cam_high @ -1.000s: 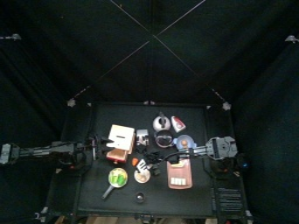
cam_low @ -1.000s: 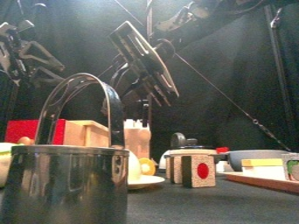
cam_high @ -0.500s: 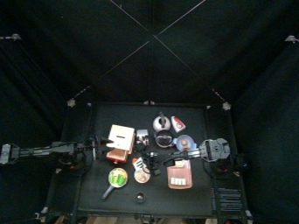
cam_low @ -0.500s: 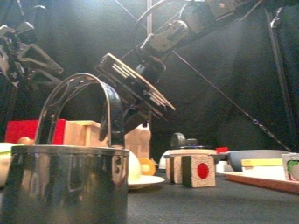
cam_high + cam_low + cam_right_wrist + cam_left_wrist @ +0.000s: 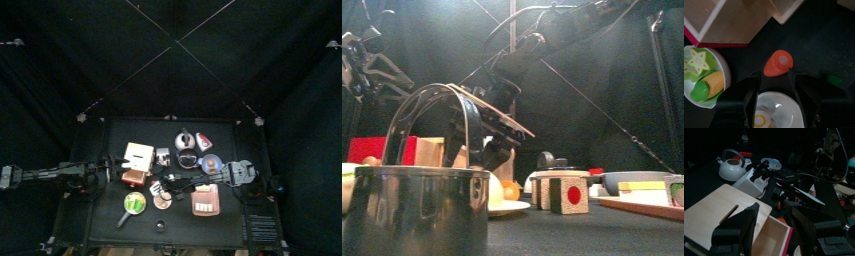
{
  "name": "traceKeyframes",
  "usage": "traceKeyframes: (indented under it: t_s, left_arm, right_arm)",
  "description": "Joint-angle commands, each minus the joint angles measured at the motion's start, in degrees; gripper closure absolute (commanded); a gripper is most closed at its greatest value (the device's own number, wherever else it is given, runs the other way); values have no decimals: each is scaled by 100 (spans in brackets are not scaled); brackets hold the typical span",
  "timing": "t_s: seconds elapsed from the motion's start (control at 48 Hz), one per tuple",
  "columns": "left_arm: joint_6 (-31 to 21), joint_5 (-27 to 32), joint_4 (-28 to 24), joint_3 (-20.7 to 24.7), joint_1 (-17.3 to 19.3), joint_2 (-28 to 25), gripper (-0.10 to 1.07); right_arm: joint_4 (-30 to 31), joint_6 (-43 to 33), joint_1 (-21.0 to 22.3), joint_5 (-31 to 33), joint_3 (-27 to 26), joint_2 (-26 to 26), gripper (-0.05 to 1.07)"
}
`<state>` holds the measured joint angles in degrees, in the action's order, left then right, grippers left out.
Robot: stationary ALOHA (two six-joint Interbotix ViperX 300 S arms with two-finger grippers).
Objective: Grab carrot bottom
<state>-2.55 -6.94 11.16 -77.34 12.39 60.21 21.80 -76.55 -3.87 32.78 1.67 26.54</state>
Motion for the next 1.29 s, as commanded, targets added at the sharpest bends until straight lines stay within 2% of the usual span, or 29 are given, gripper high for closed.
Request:
traceKeyframes:
  t_s: [0.0,0.188,0.708,0.958,1.125,1.271]
  left_arm:
    - [9,-18,-9,79,18,-18,14]
    - [9,-18,-9,70,18,-18,14]
    - [9,-18,-9,53,18,-18,14]
    - [9,-18,-9,35,9,-18,14]
    - [9,-18,-9,35,9,-18,14]
    - [9,-18,0,35,9,-18,14]
  right_arm:
    - [62,0,9,176,-237,-70,20]
    - [141,-9,9,431,-387,97,20]
    - [237,44,35,422,-466,255,20]
    - [615,88,9,501,-510,281,20]
    - [853,325,-132,896,-519,202,19]
    - [1046,554,-193,888,-580,176,19]
